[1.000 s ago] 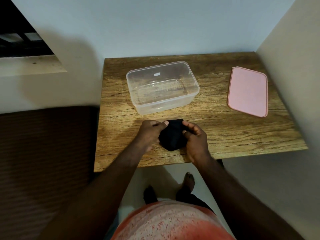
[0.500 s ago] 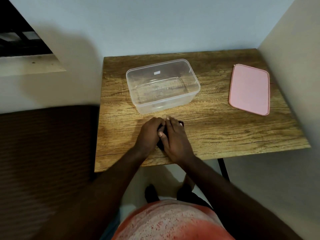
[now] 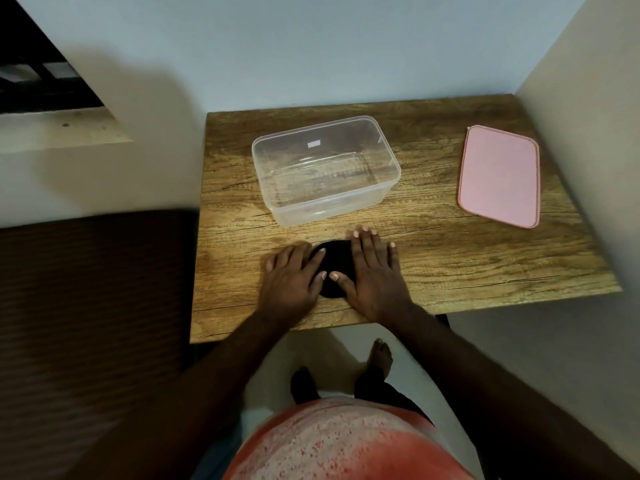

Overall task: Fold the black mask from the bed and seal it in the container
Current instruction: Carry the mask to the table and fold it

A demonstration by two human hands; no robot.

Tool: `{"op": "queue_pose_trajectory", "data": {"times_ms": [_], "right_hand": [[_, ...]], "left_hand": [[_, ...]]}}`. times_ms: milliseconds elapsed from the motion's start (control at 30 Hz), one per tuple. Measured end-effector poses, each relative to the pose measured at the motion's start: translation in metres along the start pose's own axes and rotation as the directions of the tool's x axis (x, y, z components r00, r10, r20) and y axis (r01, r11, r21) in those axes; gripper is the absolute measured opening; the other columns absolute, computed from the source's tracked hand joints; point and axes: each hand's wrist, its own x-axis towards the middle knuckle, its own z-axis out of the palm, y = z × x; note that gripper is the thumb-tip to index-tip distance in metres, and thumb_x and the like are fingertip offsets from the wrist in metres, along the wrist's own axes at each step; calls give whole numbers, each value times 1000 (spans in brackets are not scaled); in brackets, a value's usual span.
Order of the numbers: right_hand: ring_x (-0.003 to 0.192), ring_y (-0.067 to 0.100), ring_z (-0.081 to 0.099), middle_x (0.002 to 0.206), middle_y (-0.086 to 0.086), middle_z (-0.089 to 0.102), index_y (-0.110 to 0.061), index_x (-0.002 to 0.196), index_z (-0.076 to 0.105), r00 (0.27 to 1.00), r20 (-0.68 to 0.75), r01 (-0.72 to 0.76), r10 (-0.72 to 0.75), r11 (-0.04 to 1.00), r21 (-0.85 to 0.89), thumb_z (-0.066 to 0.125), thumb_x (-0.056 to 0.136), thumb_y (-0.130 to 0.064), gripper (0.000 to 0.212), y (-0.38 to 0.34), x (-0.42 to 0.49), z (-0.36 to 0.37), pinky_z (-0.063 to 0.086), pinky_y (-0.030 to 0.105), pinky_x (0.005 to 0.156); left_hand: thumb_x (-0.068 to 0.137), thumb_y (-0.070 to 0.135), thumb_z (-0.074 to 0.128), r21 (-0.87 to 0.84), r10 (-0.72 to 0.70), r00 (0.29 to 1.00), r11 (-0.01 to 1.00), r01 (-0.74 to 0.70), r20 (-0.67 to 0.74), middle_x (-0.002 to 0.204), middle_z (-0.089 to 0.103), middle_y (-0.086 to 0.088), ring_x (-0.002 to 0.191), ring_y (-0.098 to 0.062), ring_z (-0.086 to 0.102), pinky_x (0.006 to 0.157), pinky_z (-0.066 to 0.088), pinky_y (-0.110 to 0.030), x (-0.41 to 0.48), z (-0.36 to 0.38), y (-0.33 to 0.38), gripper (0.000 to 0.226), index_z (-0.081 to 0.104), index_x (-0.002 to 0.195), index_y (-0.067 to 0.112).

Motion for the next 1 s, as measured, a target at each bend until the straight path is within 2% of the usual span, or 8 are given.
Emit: {"op": "queue_pose_trajectory", "data": {"times_ms": [133, 233, 333, 600, 700, 800, 900, 1000], "right_hand": [[151, 29, -10, 163, 16, -4, -6, 155, -1, 998, -10, -63, 62, 997, -35, 9, 93, -68, 88, 7, -6, -9, -10, 49, 119], [151, 27, -5, 163, 13, -2, -5, 155, 8, 994, -52, 90, -92, 995, -38, 18, 99, -57, 77, -15, -9, -8, -9, 46, 120], [151, 18, -4, 164, 9, 4, -10, 156, 10, 986, 16, 168, -168, 986, 5, 12, 98, -60, 76, -24, -17, 1, -7, 41, 121], [149, 18, -15, 164, 6, -11, -11, 156, -3, 978, 117, 170, -173, 985, 32, 20, 90, -75, 95, 12, -26, -8, -9, 38, 121], [149, 18, -18, 163, 5, -14, -11, 156, -5, 979, 118, 163, -169, 985, 56, 30, 87, -78, 102, 9, -28, -10, -12, 37, 119], [149, 19, -19, 163, 6, -15, -10, 156, -6, 979, 131, 153, -159, 987, 55, 34, 83, -81, 108, 7, -30, -11, -12, 40, 120], [149, 19, -20, 162, 5, -16, -11, 156, -6, 981, 117, 147, -154, 987, 63, 35, 81, -82, 111, 4, -31, -9, -10, 43, 121], [148, 15, -17, 163, 3, -8, -12, 157, 5, 988, 76, 125, -138, 980, 158, 47, 84, -74, 104, 2, -32, -9, -13, 39, 119]], "left_hand": [[95, 50, 15, 12, 46, 997, 999, -47, 66, 155, 29, -7, 143, -25, 21, 114, 13, -47, -6, 3, 0, 64, 26, 150, 18], [93, 51, 9, 20, 67, 991, 997, -70, 116, 160, 18, -6, 147, -24, 10, 116, 7, -48, -4, 4, -1, 69, 18, 152, 15], [91, 51, 8, 25, 82, 989, 996, -86, 124, 162, 11, -7, 149, -22, 4, 117, 1, -46, -6, 6, -3, 73, 12, 153, 13], [84, 71, 32, -18, 172, 972, 985, -172, 160, 162, -10, -9, 148, -22, -13, 118, -7, -46, -11, -1, -10, 94, 1, 153, 16], [90, 60, 34, 12, 242, 970, 970, -242, 15, 161, 9, -13, 148, -29, 9, 117, 13, -49, -11, 0, -7, 76, 26, 150, 12], [93, 34, 43, 158, 539, 832, 840, -520, -128, 137, 56, -13, 130, -29, 49, 106, 38, -48, -10, 10, -8, 45, 61, 125, 7], [91, 24, 48, 251, 647, 744, 758, -602, -169, 121, 68, -11, 116, -27, 62, 100, 45, -44, -4, 14, -14, 35, 69, 113, 7], [89, 22, 49, 219, 633, 751, 772, -596, -187, 112, 71, -9, 109, -23, 66, 100, 46, -40, 4, 10, -16, 31, 71, 108, 9]]}}
